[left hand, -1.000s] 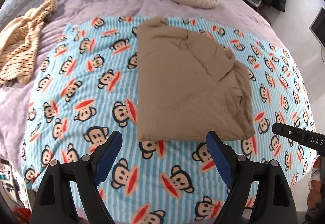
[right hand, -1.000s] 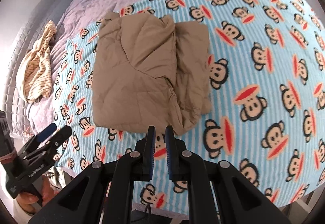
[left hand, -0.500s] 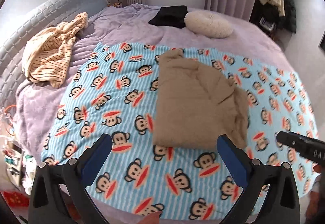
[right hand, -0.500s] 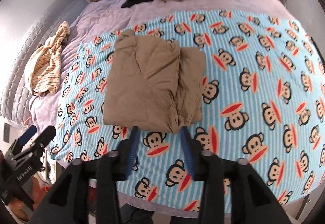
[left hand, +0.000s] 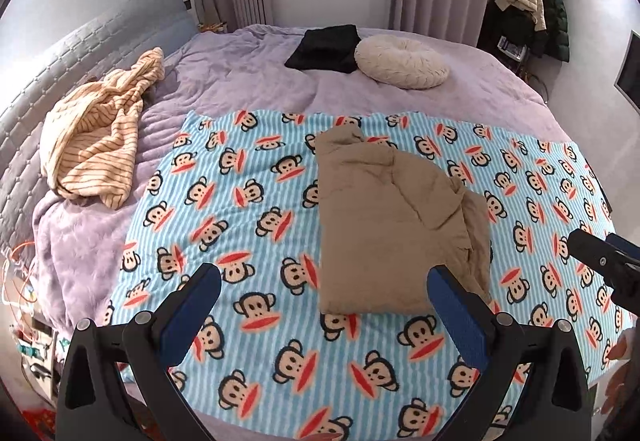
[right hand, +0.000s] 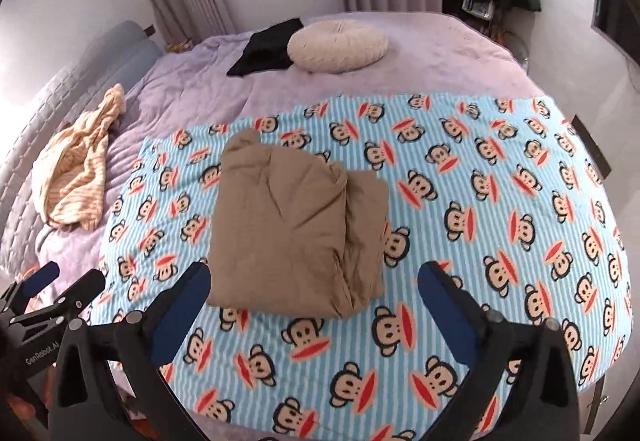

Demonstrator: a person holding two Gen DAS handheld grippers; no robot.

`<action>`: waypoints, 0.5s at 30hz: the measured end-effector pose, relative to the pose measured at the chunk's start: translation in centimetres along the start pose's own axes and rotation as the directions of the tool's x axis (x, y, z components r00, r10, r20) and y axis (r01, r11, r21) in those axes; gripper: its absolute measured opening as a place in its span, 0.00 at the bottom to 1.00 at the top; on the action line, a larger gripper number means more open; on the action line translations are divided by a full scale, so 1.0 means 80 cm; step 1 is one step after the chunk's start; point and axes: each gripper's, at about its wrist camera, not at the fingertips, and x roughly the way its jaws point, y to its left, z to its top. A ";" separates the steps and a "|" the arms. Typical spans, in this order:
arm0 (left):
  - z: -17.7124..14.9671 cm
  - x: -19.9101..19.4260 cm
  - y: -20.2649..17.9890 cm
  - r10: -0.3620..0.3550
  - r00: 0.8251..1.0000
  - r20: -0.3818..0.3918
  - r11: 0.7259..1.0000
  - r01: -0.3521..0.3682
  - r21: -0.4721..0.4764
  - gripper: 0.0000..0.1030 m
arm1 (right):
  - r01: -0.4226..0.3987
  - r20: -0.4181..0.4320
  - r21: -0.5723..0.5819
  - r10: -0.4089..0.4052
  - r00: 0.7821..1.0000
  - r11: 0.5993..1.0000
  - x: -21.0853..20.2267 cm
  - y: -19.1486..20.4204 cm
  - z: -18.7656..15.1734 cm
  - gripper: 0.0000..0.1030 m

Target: Fold large clothes

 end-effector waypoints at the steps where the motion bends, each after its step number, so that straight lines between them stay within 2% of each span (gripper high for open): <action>1: 0.002 -0.001 0.000 0.004 1.000 0.004 1.000 -0.004 0.001 1.00 | 0.008 0.005 -0.005 -0.008 1.000 1.000 -0.002 0.004 0.002 1.00; 15: 0.004 -0.014 0.017 0.026 1.000 0.014 0.999 -0.026 -0.030 1.00 | 0.027 -0.007 0.006 -0.027 1.000 1.000 -0.010 0.017 0.006 1.00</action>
